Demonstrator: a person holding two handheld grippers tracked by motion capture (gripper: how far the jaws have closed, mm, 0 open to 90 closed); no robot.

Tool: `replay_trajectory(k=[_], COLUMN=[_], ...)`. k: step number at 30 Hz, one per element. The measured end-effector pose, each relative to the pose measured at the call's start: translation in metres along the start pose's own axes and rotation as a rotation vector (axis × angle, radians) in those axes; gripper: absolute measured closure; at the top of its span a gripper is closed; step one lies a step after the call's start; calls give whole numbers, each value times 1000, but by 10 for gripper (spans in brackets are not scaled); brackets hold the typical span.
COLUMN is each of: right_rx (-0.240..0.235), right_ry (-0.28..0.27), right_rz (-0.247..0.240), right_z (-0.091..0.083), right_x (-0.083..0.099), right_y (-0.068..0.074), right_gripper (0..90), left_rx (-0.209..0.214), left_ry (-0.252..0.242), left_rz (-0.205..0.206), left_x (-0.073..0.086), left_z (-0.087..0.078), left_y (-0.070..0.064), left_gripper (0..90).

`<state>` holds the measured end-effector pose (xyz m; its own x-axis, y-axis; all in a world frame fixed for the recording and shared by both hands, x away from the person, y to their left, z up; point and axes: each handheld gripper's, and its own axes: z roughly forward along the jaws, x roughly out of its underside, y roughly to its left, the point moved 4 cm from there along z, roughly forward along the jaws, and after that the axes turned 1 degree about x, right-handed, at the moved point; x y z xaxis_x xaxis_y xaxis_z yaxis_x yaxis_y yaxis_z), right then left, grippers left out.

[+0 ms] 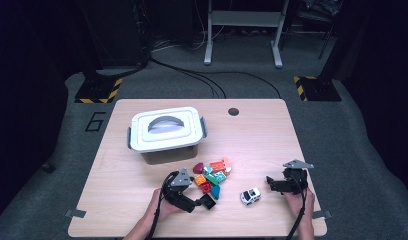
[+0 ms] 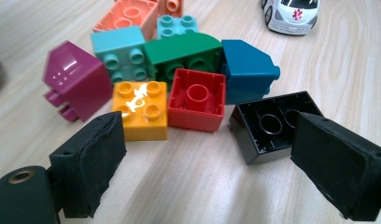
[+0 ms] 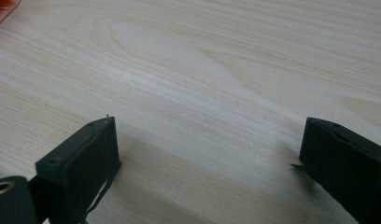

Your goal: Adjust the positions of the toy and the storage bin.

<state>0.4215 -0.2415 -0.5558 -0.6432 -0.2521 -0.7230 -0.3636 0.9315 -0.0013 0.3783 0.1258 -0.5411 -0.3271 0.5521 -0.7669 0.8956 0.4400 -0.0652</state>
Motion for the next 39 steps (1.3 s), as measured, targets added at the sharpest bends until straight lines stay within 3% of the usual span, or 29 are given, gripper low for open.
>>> replay_trajectory(k=[5, 9, 12, 13, 15, 17, 18, 21, 24, 26, 39], right_rx=[0, 0, 0, -1, -2, -2, -2, -3, -3, -4, -5], right_ry=[0, 0, 0, -1, -1, -1, -1, -1, -2, -2, -3], right_rz=[0, 0, 0, 0, 0, -1, -1, -1, 0, 0, 0], right_z=[0, 0, 0, 0, 0, 0, 0, 0, 0, 0, 0], right_x=[0, 0, 0, 0, 0, 0, 0, 0, 0, 0, 0], right_y=[0, 0, 0, 0, 0, 0, 0, 0, 0, 0, 0], right_gripper=[39, 40, 41, 41, 41, 41, 41, 42, 42, 42, 43], left_rx=[-38, -45, -50, -63, -67, -78, -78, -91, -88, -78, -37], left_ry=[33, 15, -3, -45, -62, -71, -71, -71, -73, -64, -48], left_rz=[20, 26, 21, 8, 2, -7, -7, -13, -26, -14, 9], left_x=[0, -6, -8, -11, -12, -13, -13, -16, -17, -15, -25], left_z=[16, 23, 18, 8, 3, -5, -5, -5, -2, 4, 27], left_y=[-10, -13, -12, -7, -4, 10, 10, 28, 34, 38, 31], left_gripper=[126, 140, 142, 142, 143, 134, 133, 122, 115, 109, 123])
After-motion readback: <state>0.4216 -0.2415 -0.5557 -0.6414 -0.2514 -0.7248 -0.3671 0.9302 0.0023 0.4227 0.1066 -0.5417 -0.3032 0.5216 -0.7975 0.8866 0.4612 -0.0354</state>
